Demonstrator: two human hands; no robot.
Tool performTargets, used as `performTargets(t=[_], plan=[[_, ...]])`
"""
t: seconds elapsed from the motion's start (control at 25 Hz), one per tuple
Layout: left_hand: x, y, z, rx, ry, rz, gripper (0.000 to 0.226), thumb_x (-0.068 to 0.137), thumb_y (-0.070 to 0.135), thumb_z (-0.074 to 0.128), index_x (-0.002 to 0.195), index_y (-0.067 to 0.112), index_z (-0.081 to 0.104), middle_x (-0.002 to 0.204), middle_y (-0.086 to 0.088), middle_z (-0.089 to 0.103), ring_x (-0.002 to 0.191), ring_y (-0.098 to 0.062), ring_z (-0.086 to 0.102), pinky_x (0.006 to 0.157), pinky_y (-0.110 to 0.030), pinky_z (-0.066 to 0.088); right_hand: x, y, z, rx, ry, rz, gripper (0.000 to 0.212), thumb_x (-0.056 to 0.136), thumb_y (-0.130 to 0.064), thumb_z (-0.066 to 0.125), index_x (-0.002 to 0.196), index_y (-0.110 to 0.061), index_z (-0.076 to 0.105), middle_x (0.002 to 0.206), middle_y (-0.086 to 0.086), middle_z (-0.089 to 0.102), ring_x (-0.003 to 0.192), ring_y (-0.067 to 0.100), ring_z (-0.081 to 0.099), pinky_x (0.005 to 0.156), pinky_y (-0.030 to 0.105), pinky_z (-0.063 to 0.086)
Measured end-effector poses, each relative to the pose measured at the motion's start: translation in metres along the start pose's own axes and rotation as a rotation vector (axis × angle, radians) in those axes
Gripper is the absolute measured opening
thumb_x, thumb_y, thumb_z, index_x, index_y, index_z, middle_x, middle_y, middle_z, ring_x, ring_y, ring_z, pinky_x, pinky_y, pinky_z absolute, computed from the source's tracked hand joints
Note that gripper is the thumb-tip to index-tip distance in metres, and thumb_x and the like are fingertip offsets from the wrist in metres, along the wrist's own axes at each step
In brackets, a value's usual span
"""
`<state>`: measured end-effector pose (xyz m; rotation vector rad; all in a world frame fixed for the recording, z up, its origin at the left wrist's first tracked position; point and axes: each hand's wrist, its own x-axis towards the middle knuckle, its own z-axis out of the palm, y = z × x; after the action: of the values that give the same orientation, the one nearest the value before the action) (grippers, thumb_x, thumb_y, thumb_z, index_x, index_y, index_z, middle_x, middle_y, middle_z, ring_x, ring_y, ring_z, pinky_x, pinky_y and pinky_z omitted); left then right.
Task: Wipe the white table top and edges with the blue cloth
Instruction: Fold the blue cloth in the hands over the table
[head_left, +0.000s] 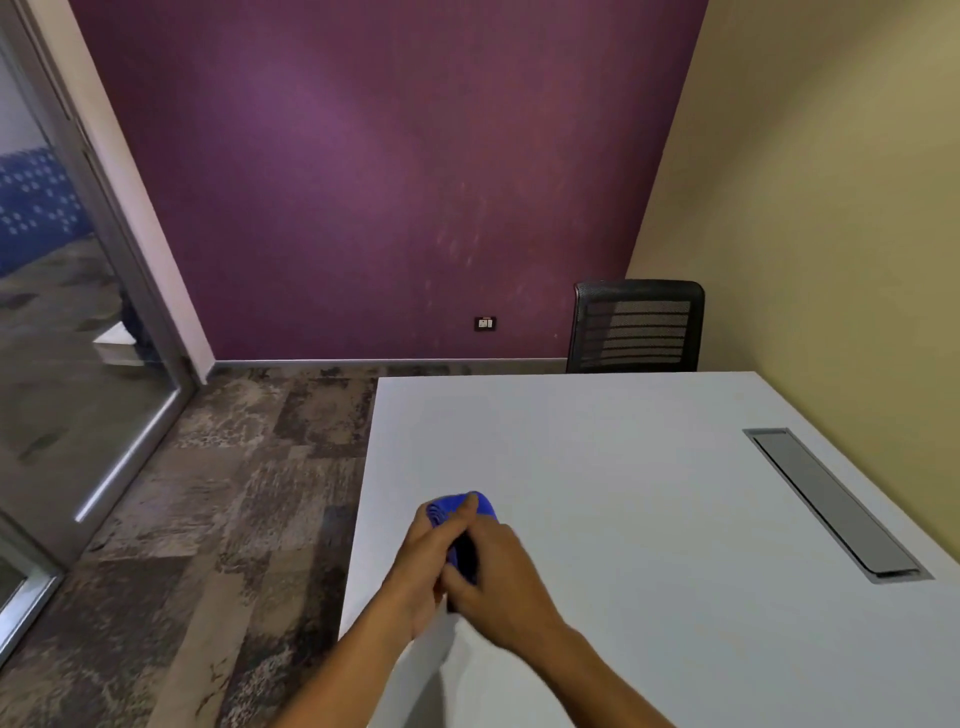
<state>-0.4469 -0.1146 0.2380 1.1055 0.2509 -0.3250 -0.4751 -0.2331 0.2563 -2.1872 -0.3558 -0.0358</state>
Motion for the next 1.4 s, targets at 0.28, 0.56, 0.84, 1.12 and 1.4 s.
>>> performTargets(t=[0.28,0.56,0.84,1.12,1.4], plan=[[0.000,0.009,0.000,-0.104,0.121,0.054,0.045,0.080,0.015,0.074,0.121,-0.002,0.064,0.115,-0.027,0.070,0.102,-0.042,0.071,0.080,-0.049,0.061,-0.016,0.013,-0.032,0.137,-0.164,-0.186,0.021,0.099,-0.029,0.060,0.116,-0.026,0.072,0.103,-0.019,0.072,0.095,0.004,0.066,0.084,0.018,0.053],[-0.024,0.039,0.016,0.075,0.085,0.138,0.043,0.085,0.018,0.073,0.123,0.003,0.063,0.119,-0.021,0.071,0.110,-0.035,0.069,0.083,-0.041,0.061,0.008,0.078,-0.095,0.459,0.130,0.308,0.026,0.098,-0.035,0.070,0.123,-0.036,0.064,0.122,-0.017,0.068,0.100,0.006,0.067,0.073,0.013,0.050],[-0.045,0.052,0.024,0.106,0.031,0.165,0.048,0.078,0.021,0.081,0.121,0.007,0.065,0.120,-0.021,0.070,0.111,-0.036,0.068,0.079,-0.037,0.061,0.026,0.100,-0.095,0.764,-0.308,0.467,0.080,0.087,-0.065,0.072,0.152,-0.026,0.049,0.137,-0.006,0.067,0.121,0.017,0.066,0.109,0.044,0.052],[-0.012,0.063,-0.006,0.228,0.112,0.216,0.070,0.062,0.029,0.092,0.124,0.015,0.063,0.122,-0.017,0.068,0.109,-0.032,0.069,0.081,-0.037,0.061,0.051,0.106,-0.101,0.946,-0.418,0.388,0.057,0.083,-0.036,0.085,0.133,-0.013,0.070,0.128,0.014,0.073,0.114,0.028,0.072,0.092,0.043,0.059],[0.051,0.051,-0.041,0.358,0.284,0.190,0.057,0.064,0.017,0.092,0.115,0.016,0.067,0.113,-0.013,0.073,0.103,-0.030,0.071,0.088,-0.050,0.059,0.096,0.105,-0.101,0.750,-0.158,0.432,0.072,0.083,-0.016,0.088,0.143,-0.031,0.051,0.120,0.008,0.077,0.104,0.025,0.077,0.081,0.038,0.061]])
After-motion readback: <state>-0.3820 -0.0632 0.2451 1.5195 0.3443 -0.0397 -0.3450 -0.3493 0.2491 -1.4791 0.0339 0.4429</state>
